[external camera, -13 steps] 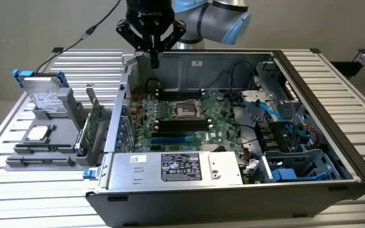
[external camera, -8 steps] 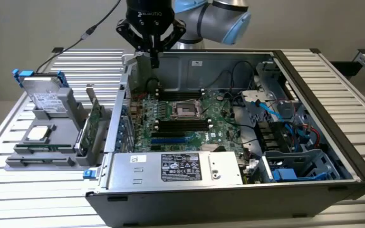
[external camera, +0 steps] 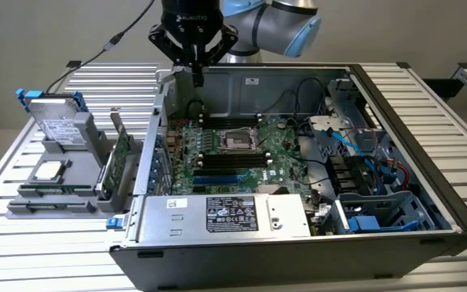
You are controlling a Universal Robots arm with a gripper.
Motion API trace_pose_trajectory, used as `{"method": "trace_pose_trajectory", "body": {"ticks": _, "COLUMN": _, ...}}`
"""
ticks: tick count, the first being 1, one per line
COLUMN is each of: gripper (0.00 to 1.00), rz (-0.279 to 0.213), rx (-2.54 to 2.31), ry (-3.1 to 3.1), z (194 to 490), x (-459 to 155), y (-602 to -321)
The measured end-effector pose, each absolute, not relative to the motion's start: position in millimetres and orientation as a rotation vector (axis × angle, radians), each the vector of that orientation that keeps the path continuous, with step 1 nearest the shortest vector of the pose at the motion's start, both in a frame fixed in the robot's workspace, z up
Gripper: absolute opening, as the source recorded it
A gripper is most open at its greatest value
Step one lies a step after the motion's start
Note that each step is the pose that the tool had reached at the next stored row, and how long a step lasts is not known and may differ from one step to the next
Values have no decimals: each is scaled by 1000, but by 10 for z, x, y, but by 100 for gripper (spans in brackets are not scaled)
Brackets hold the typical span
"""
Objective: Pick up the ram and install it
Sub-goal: 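Reach for the ram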
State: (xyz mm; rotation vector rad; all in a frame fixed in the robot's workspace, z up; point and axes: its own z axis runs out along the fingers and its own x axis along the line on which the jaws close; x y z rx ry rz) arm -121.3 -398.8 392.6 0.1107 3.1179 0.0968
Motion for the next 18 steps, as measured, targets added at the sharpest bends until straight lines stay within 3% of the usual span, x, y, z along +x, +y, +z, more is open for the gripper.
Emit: {"method": "trace_pose_trajectory", "body": {"ticks": 18, "gripper": 10, "rz": 97, "rx": 97, "ry": 3120, "z": 3918, "x": -1939, "y": -3988}}
